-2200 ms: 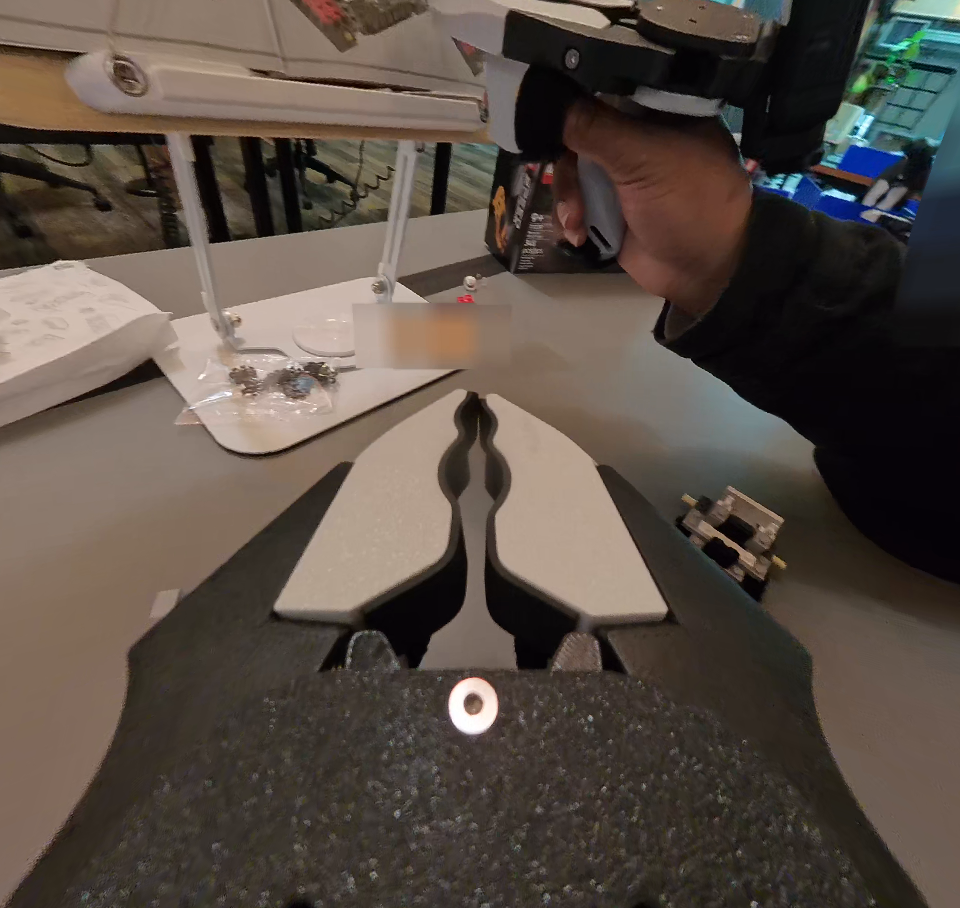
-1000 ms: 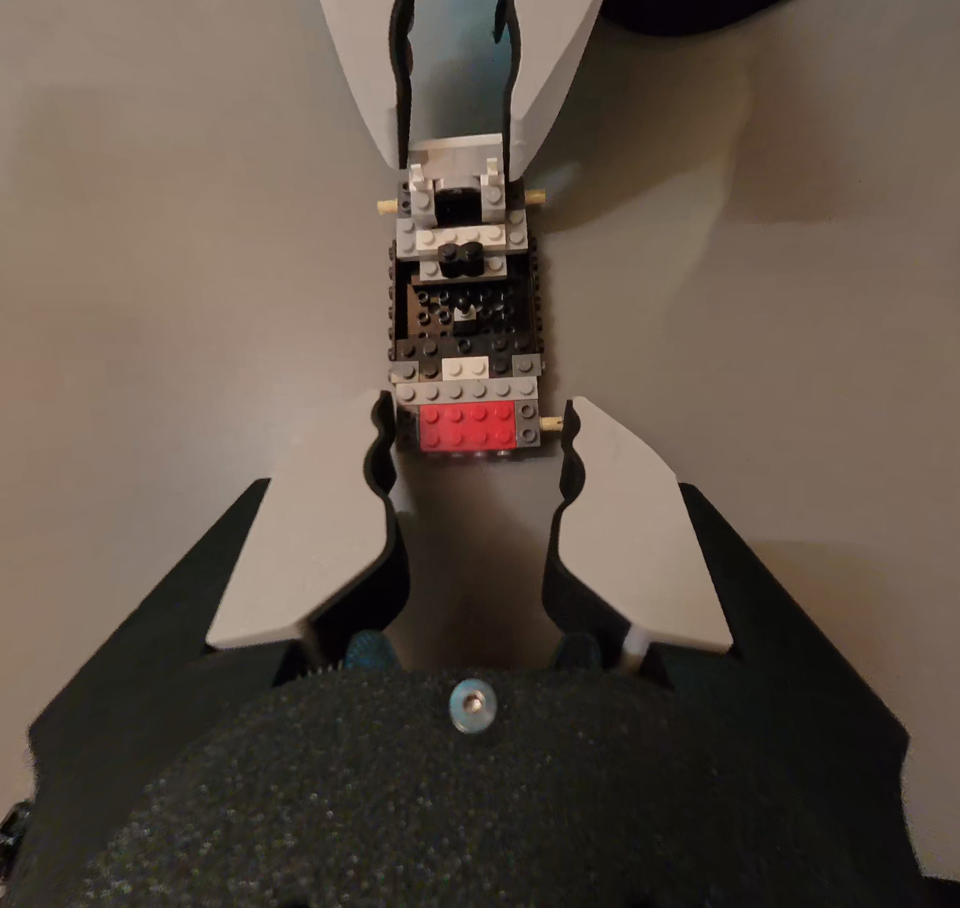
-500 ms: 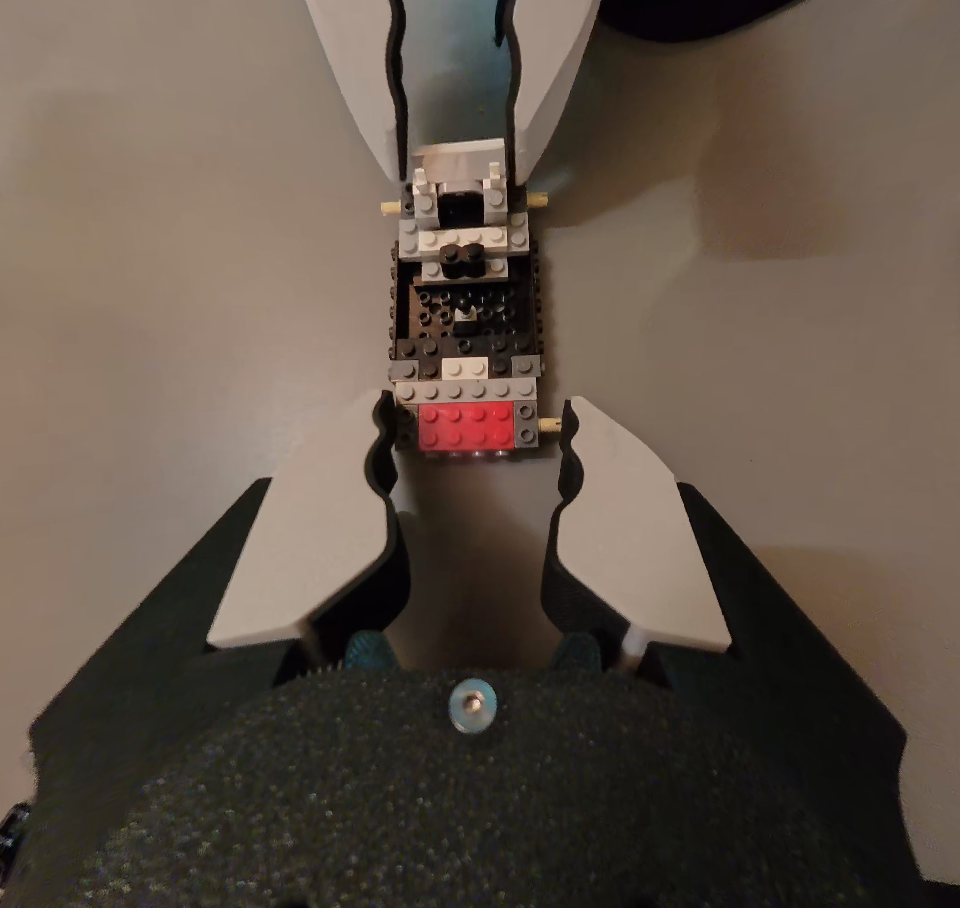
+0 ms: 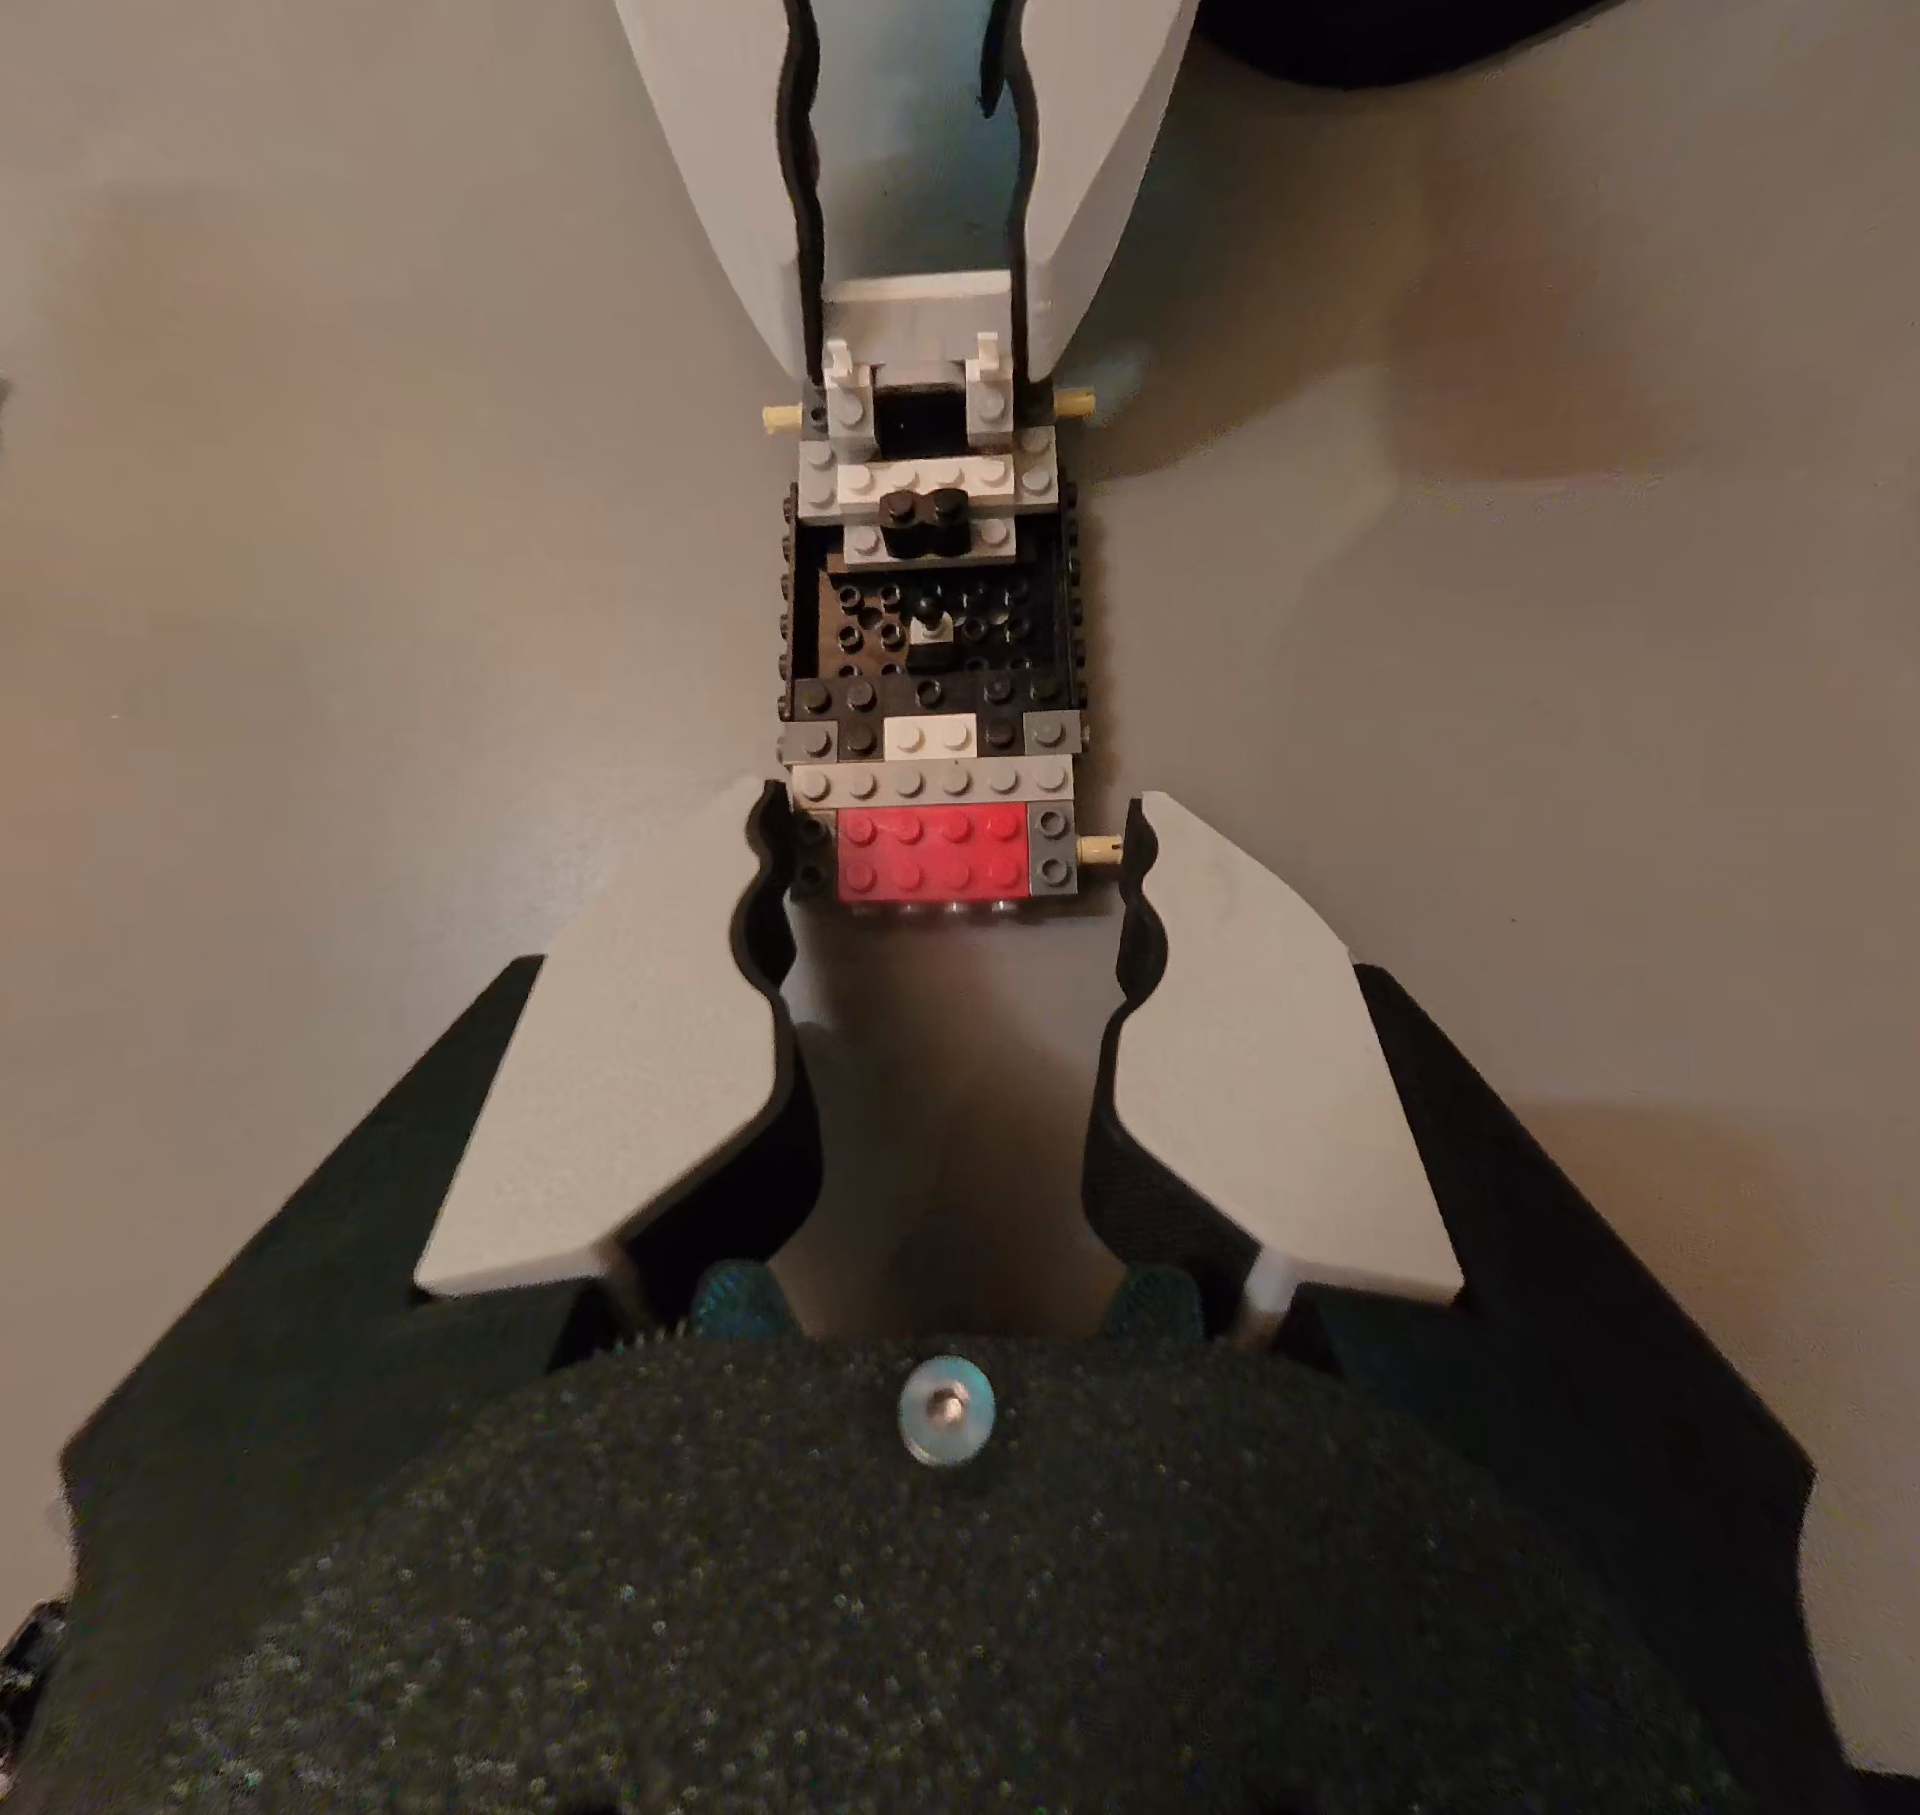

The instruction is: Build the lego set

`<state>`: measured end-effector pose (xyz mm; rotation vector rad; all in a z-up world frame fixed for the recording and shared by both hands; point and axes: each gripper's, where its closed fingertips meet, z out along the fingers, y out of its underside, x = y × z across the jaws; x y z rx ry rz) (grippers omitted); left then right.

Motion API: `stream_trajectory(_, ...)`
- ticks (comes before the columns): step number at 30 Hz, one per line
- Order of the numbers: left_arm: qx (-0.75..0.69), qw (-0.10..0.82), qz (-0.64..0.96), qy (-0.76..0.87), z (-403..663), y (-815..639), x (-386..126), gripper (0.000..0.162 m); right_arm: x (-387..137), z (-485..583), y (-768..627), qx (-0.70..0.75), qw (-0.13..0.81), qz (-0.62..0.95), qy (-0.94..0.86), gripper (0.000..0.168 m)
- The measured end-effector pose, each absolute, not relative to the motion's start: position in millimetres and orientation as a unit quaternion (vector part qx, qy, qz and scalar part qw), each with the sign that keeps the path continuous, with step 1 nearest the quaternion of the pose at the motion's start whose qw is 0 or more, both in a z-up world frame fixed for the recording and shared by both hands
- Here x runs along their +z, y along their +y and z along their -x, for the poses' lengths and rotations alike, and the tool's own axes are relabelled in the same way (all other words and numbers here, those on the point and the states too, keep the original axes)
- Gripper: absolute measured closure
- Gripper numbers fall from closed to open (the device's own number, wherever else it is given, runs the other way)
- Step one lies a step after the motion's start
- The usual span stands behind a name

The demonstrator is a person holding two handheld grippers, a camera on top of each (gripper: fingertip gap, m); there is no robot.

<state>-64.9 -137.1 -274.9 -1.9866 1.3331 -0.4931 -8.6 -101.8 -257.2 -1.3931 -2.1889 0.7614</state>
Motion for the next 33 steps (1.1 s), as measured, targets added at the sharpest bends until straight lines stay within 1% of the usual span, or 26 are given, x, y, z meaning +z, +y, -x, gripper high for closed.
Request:
stream_trajectory(9,-0.192,0.343,0.764,0.512,64.9,-137.4,-274.7,0.102,-242.4,14.7,-103.0,0.34,0.253,0.495,-0.759,0.134)
stream_trajectory(14,-0.192,0.343,0.763,0.513,64.9,-137.7,-274.7,0.102,-254.5,13.0,-103.7,0.331,0.225,0.496,-0.771,0.134)
stream_trajectory(25,-0.193,0.343,0.763,0.513,65.1,-137.8,-274.8,0.102,-263.6,7.4,-102.2,0.281,0.179,0.476,-0.814,0.134)
stream_trajectory(33,-0.194,0.343,0.762,0.514,65.0,-137.8,-274.9,0.102,-251.6,7.4,-100.2,0.263,0.187,0.476,-0.818,0.127)
